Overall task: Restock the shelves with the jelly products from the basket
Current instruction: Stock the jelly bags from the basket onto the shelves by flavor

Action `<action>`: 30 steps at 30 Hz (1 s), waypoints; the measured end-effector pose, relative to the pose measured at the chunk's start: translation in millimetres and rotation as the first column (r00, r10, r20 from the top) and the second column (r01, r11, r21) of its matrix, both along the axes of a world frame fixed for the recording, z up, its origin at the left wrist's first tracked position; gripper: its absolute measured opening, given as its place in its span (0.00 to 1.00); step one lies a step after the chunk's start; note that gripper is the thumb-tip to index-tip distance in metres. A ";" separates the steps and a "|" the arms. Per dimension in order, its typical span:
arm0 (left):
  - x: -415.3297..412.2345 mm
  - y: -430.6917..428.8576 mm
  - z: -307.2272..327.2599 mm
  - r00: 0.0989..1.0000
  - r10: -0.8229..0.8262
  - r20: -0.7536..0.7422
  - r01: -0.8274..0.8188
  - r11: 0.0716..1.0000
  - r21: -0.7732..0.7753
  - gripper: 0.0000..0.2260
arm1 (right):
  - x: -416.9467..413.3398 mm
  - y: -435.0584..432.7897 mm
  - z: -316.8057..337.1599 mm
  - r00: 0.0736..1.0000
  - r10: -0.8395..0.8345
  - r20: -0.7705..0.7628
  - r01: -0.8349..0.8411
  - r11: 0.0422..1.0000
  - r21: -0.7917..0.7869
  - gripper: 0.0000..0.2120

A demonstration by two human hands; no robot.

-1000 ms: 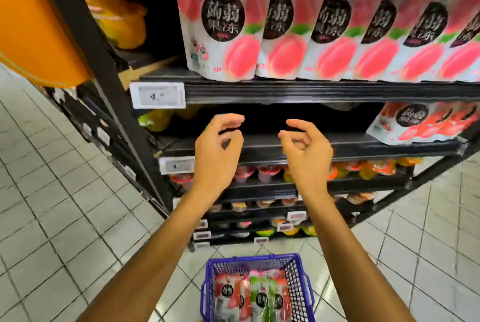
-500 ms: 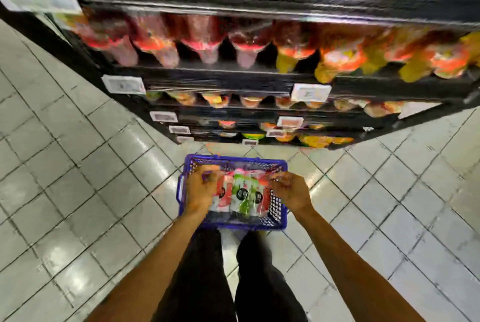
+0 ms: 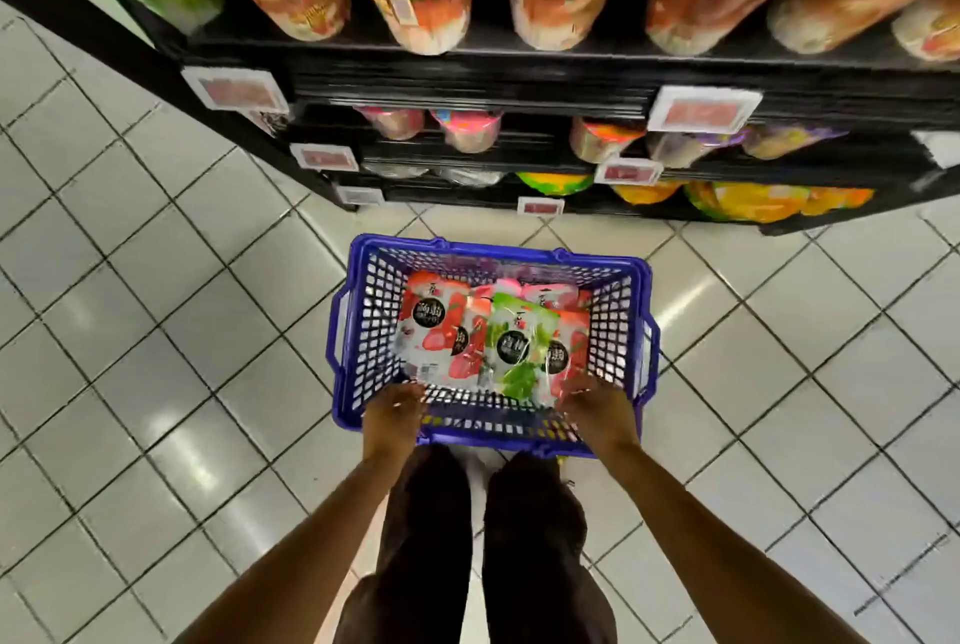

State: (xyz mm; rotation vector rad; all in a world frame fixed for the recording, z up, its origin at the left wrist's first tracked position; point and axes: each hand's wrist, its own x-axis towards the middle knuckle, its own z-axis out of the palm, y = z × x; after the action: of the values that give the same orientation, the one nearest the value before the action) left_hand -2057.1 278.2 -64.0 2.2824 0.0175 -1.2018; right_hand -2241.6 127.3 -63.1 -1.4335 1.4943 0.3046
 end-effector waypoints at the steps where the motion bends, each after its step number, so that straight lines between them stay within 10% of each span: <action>1: 3.0 1.4 -17.2 1.000 -0.010 0.006 0.010 0.999 0.031 0.07 | 2.3 3.0 -17.4 1.000 -0.015 -0.018 0.016 1.000 0.023 0.08; 17: 63.1 -22.5 -289.0 0.985 -0.159 0.067 0.107 0.867 0.487 0.28 | 125.7 49.6 -286.5 0.989 -0.095 -0.112 0.124 0.947 0.296 0.16; 26: 83.3 -16.5 -308.2 0.976 0.061 -0.209 -0.028 0.987 0.158 0.37 | 126.0 55.6 -296.6 0.994 -0.110 -0.015 0.108 0.921 0.374 0.08; 30: 80.8 -25.0 -297.6 0.964 0.093 -0.250 -0.084 0.995 0.045 0.32 | 127.4 62.4 -283.3 0.887 -0.460 0.033 0.370 0.752 0.546 0.12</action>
State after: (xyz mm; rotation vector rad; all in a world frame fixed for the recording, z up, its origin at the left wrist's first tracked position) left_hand -1976.3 253.2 -361.5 2.1186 0.2342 -1.4456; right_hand -2114.2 189.7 -346.5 -0.6420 1.4040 0.2786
